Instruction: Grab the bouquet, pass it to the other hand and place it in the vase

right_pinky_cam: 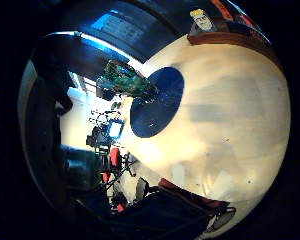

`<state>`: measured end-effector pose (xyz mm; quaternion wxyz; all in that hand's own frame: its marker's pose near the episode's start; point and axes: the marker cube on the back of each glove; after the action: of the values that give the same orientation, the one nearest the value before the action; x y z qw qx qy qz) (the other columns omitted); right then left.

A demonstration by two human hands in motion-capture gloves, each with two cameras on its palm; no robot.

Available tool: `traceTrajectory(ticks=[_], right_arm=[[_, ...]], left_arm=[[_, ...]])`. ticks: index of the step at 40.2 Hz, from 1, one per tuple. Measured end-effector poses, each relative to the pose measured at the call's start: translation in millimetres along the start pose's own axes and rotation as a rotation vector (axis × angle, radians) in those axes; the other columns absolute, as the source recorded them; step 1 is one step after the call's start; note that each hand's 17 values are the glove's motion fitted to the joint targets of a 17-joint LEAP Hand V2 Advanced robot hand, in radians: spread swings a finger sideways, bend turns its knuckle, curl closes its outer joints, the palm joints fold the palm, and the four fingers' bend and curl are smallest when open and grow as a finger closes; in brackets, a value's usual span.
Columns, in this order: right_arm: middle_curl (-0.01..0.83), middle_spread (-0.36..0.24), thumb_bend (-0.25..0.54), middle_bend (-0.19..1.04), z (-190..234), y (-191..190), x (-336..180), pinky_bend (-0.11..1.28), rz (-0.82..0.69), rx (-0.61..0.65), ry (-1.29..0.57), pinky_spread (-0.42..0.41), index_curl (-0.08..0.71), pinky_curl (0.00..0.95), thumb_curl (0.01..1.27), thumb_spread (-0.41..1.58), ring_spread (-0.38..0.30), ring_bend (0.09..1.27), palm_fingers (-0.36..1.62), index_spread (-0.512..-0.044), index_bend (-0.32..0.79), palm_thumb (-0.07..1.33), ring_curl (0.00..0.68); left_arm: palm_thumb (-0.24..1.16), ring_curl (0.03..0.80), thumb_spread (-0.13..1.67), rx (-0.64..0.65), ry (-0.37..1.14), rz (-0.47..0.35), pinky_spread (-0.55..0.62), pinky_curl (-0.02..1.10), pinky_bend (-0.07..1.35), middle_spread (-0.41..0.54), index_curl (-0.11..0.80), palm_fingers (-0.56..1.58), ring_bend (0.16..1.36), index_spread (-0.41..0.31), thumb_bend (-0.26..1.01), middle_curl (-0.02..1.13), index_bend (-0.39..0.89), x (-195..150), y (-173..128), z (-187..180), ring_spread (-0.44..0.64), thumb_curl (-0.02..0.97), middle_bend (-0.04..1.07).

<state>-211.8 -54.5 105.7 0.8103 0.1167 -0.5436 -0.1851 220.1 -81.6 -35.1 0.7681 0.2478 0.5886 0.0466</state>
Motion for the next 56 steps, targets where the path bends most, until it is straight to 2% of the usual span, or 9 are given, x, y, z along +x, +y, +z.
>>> traceTrajectory(ticks=[2,8,17,19,20,23,34,45,56], right_arm=[[0.587,-0.158,-0.051,0.73,-5,4,-3,0.71,0.133,-0.027,0.019,-0.277,0.587,0.510,0.68,0.57,-0.204,0.86,1.24,-0.229,0.45,0.88,0.523],[0.517,-0.172,-0.047,0.54,-28,-5,-17,0.68,0.115,-0.069,0.102,-0.289,0.530,0.461,0.65,0.68,-0.226,0.74,1.08,-0.250,0.26,0.83,0.472],[0.456,-0.172,-0.046,0.37,-77,-29,-21,0.55,0.091,-0.007,0.366,-0.198,0.432,0.413,0.56,0.91,-0.220,0.61,0.91,-0.283,0.06,0.71,0.426],[0.447,-0.177,-0.046,0.34,-84,-32,-20,0.58,0.109,-0.023,0.399,-0.166,0.398,0.419,0.54,0.94,-0.221,0.61,0.81,-0.294,0.01,0.68,0.429],[0.428,-0.194,-0.061,0.28,-87,-32,-21,0.60,0.126,-0.034,0.403,-0.135,0.372,0.423,0.52,0.96,-0.210,0.60,0.66,-0.308,-0.02,0.64,0.421],[0.417,-0.201,-0.052,0.24,-95,-34,-28,0.62,0.178,-0.067,0.411,-0.085,0.347,0.433,0.50,1.00,-0.193,0.58,0.52,-0.323,0.02,0.60,0.423],[0.387,-0.124,-0.046,0.20,-120,-52,-32,0.68,0.230,-0.106,0.489,0.059,0.197,0.404,0.42,1.09,-0.110,0.55,0.24,-0.358,0.02,0.46,0.371],[0.384,-0.102,-0.028,0.21,-131,-59,-37,0.70,0.246,-0.081,0.450,0.119,0.144,0.383,0.38,1.12,-0.073,0.58,0.21,-0.365,0.06,0.42,0.357],[0.380,-0.084,-0.043,0.22,-139,-65,-15,0.71,0.278,-0.085,0.427,0.143,0.128,0.376,0.33,1.10,-0.058,0.59,0.17,-0.374,0.08,0.28,0.352]], left_arm=[[0.76,0.455,0.69,0.022,-0.007,0.014,-0.37,0.47,0.60,-0.304,0.471,1.48,0.78,-0.312,-0.02,0.56,0.53,6,-6,-3,-0.35,0.521,0.68],[0.78,0.473,0.66,0.101,-0.005,0.025,-0.40,0.49,0.63,-0.332,0.504,1.44,0.81,-0.341,-0.02,0.58,0.57,27,-30,-18,-0.36,0.557,0.73],[0.78,0.488,0.63,0.316,-0.087,0.036,-0.41,0.50,0.66,-0.344,0.535,1.41,0.84,-0.360,-0.03,0.60,0.59,71,-67,-62,-0.37,0.597,0.76],[0.78,0.489,0.63,0.367,-0.116,0.045,-0.42,0.51,0.67,-0.346,0.541,1.40,0.84,-0.359,-0.03,0.60,0.59,76,-75,-73,-0.37,0.604,0.76],[0.78,0.491,0.63,0.389,-0.127,0.048,-0.42,0.51,0.67,-0.347,0.544,1.40,0.85,-0.359,-0.03,0.60,0.60,77,-78,-78,-0.37,0.609,0.76],[0.78,0.493,0.62,0.450,-0.144,0.043,-0.42,0.51,0.68,-0.345,0.547,1.39,0.85,-0.358,-0.03,0.60,0.59,82,-88,-92,-0.37,0.619,0.77],[0.78,0.495,0.61,0.597,-0.141,0.009,-0.42,0.51,0.69,-0.345,0.564,1.37,0.85,-0.358,-0.03,0.60,0.58,80,-127,-138,-0.37,0.647,0.77],[0.78,0.496,0.60,0.639,-0.152,-0.054,-0.42,0.51,0.69,-0.343,0.574,1.37,0.85,-0.358,-0.03,0.60,0.57,51,-156,-162,-0.37,0.666,0.76],[0.77,0.497,0.60,0.653,-0.185,-0.057,-0.42,0.51,0.69,-0.342,0.580,1.37,0.85,-0.359,-0.03,0.60,0.56,21,-173,-167,-0.37,0.678,0.76]])
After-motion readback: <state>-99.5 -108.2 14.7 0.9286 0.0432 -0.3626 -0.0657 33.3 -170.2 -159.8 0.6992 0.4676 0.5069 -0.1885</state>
